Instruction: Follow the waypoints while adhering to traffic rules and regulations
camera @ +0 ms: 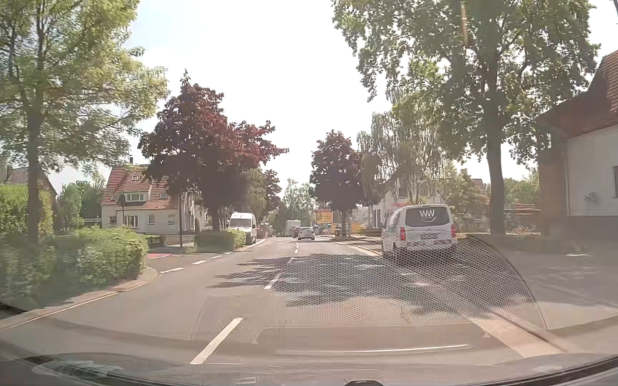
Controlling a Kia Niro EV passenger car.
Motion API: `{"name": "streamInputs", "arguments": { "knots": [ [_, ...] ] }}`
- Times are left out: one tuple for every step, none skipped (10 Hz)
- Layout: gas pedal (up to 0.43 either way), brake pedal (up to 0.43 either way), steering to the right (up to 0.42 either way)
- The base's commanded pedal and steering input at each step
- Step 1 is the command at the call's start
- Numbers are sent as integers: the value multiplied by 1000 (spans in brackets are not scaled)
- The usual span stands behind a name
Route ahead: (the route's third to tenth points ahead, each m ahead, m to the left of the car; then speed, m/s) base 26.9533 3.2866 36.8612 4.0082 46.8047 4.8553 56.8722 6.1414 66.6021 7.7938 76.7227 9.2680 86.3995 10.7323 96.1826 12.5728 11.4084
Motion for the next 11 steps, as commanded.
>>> {"name": "streamInputs", "arguments": {
  "knots": [
    [47,0,-5],
    [47,0,-5],
    [47,0,-5],
    [47,0,-5],
    [47,0,-5],
    [47,0,-6],
    [47,0,-10],
    [47,0,-14],
    [47,0,-15],
    [47,0,-15],
    [47,0,-14]
  ]
}}
